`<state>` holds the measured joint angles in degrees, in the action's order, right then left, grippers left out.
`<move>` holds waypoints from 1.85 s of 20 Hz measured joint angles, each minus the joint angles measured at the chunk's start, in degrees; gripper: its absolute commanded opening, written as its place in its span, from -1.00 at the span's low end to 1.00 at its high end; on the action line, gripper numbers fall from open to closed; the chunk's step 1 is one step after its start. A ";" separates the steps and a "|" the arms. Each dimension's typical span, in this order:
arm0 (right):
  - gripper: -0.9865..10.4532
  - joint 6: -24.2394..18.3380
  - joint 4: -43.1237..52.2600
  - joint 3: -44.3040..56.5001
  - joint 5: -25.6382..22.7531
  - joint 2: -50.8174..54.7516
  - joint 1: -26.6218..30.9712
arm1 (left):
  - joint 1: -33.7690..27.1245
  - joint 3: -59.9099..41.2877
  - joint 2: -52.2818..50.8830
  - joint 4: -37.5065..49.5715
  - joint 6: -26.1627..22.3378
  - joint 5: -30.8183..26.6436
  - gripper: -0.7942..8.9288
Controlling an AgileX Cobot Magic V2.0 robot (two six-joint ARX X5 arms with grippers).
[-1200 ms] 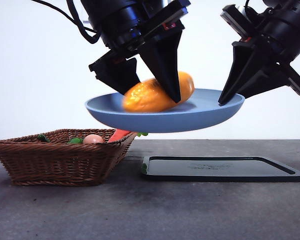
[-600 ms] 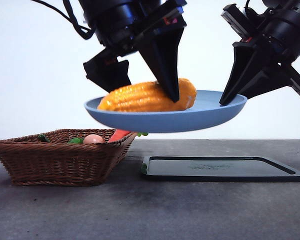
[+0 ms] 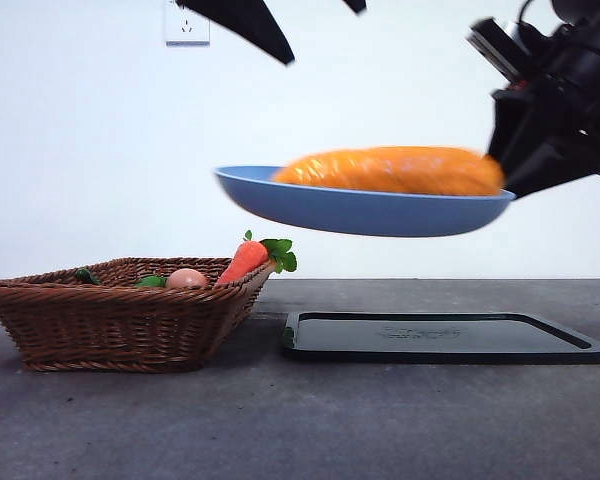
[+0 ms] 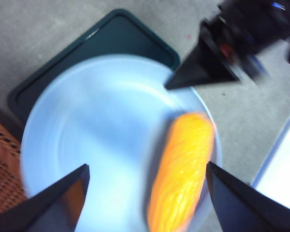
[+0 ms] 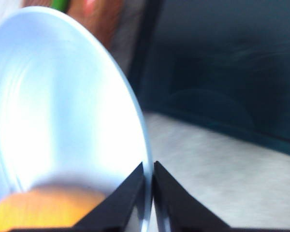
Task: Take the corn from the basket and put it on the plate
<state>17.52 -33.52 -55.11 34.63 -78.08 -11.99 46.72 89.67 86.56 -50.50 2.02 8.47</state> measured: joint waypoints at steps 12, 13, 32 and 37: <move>-0.82 0.74 1.01 -13.27 -0.04 -19.23 10.93 | -0.22 1.20 -13.99 -0.13 0.07 0.00 -0.03; -0.82 0.70 1.09 -14.56 -0.68 -20.94 10.91 | -0.22 1.20 -14.95 -0.13 0.11 0.00 -0.03; -0.41 -3.13 2.01 -16.22 -3.28 -31.45 10.82 | -0.22 1.20 -17.70 -0.24 0.48 -1.07 -0.03; -0.40 -3.58 1.53 -16.37 -2.73 -30.69 11.06 | -0.22 1.20 -17.70 -0.39 0.48 -1.07 -0.03</move>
<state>13.93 -31.99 -71.48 31.90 -108.77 -0.93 46.50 90.87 68.86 -50.89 2.50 7.40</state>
